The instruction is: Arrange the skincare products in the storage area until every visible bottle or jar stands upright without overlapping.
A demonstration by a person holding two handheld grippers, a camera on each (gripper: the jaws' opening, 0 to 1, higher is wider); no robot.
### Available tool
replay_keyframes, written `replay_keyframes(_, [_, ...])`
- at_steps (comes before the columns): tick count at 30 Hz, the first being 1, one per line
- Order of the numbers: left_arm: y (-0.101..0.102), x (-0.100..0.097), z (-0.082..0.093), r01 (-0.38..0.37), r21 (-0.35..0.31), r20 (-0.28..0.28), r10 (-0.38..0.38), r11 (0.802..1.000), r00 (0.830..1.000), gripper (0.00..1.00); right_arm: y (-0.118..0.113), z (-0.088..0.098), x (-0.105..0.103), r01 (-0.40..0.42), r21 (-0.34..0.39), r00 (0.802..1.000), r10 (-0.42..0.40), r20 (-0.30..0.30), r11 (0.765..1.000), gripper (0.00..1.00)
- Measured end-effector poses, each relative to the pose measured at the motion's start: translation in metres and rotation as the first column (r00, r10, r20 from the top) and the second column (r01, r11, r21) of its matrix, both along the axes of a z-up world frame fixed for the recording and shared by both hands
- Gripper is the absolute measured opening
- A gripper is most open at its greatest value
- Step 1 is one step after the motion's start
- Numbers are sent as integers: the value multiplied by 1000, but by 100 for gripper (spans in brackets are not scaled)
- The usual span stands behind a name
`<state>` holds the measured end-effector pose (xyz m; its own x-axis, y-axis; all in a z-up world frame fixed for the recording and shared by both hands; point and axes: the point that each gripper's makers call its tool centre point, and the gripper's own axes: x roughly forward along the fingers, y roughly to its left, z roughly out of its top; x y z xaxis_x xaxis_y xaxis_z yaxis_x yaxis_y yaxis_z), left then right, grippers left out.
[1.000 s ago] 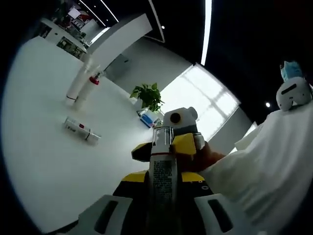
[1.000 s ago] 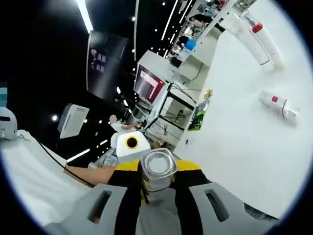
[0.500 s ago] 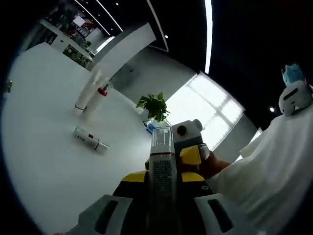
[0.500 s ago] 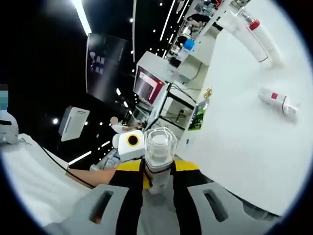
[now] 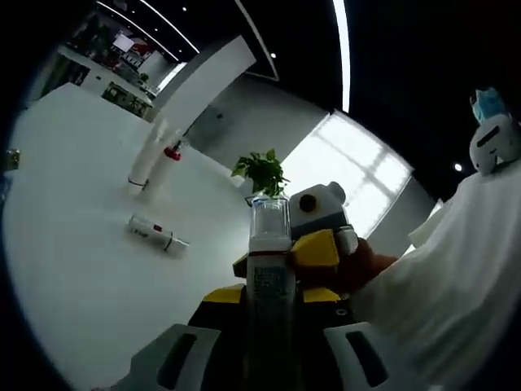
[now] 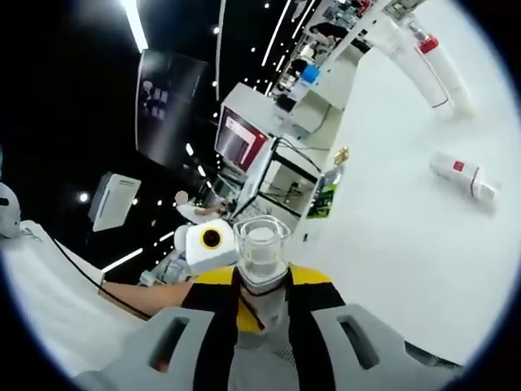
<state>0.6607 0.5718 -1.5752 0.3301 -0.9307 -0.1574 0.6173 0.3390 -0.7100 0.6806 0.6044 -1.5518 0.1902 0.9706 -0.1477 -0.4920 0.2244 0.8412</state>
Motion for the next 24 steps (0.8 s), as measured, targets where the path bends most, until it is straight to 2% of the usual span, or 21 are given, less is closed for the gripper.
replay_keyframes(3, [-4, -2, -2, 12, 9, -19, -12, 1000, 1000, 23, -1, 1, -3, -34, -33, 997, 36, 73, 999, 19])
replay_keyframes(8, [-3, -4, -6, 22, 38, -31, -21, 999, 999, 25, 1, 2, -5, -44, -76, 989, 54, 139, 996, 19])
replay_keyframes(10, [-1, -3, -9, 18, 62, -61, -15, 998, 998, 26, 1, 1, -5, -48, -99, 983, 65, 171, 994, 19])
replay_keyframes(15, [5, -2, -17, 4, 148, -60, 5, 989, 998, 32, 2, 2, -4, -54, -134, 967, 85, 239, 990, 19])
replay_keyframes(18, [20, 0, -28, -22, 279, -34, 32, 960, 999, 42, 0, 5, -1, -43, -129, 962, 76, 263, 991, 19])
replay_keyframes(19, [23, 4, -27, -46, 288, -15, 53, 956, 999, 48, 0, 7, 0, -39, -121, 961, 71, 269, 992, 19])
replay_keyframes(22, [40, 9, -35, -98, 381, 26, 95, 919, 995, 58, -4, 12, 7, -13, -104, 954, 43, 297, 994, 19])
replay_keyframes(24, [52, 13, -42, -141, 451, 81, 117, 881, 990, 63, -8, 13, 12, 1, -105, 952, 31, 304, 995, 19])
